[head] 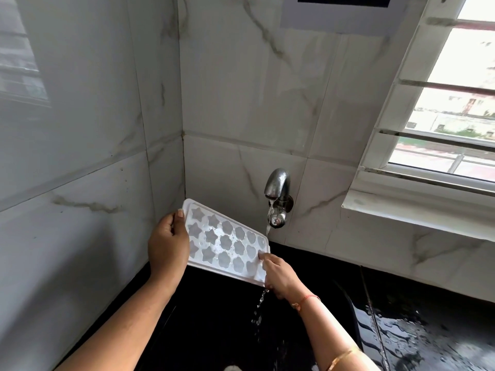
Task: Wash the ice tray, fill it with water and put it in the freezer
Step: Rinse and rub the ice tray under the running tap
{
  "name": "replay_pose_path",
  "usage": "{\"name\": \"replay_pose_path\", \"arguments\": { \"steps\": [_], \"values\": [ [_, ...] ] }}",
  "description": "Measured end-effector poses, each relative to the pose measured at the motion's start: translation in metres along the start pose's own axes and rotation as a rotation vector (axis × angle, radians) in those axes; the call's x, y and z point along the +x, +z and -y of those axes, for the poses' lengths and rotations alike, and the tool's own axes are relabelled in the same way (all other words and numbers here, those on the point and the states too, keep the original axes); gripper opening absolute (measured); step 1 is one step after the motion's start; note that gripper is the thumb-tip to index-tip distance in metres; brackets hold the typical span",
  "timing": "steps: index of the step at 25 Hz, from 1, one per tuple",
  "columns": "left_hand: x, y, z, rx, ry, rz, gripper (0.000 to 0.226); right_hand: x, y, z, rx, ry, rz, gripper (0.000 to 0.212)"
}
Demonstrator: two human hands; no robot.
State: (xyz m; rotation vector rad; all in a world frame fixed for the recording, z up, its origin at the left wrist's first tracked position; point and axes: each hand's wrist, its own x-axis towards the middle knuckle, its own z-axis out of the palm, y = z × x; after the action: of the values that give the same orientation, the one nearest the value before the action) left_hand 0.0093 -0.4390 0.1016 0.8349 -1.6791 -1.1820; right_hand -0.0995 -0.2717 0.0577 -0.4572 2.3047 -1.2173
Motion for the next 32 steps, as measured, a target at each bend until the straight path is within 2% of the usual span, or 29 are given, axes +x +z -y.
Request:
{"name": "replay_pose_path", "arguments": {
  "steps": [3,11,15,20,24,28,32],
  "values": [
    [-0.001,0.000,-0.002,0.012,0.015,0.002,0.031,0.000,-0.002,-0.003,-0.004,-0.012,-0.007,0.041],
    [-0.002,0.004,-0.002,0.016,0.026,0.019,0.034,0.001,-0.003,0.003,0.091,0.014,-0.033,0.023],
    [0.000,0.002,0.001,0.010,0.022,-0.001,0.032,0.000,-0.004,-0.002,0.040,0.013,-0.027,0.031],
    [-0.002,0.003,0.004,0.019,0.009,0.003,0.030,-0.005,-0.001,-0.001,0.079,0.011,0.005,0.019],
    [-0.002,0.006,0.000,0.007,0.028,0.012,0.030,-0.003,-0.004,0.001,0.070,0.014,-0.038,0.027],
    [-0.005,0.015,0.003,-0.016,-0.012,0.024,0.029,-0.006,-0.005,-0.010,-0.018,0.050,0.000,0.034],
    [-0.009,0.040,0.010,-0.095,-0.146,0.169,0.021,-0.004,-0.005,-0.016,0.018,0.025,-0.195,0.035]
  ]
}}
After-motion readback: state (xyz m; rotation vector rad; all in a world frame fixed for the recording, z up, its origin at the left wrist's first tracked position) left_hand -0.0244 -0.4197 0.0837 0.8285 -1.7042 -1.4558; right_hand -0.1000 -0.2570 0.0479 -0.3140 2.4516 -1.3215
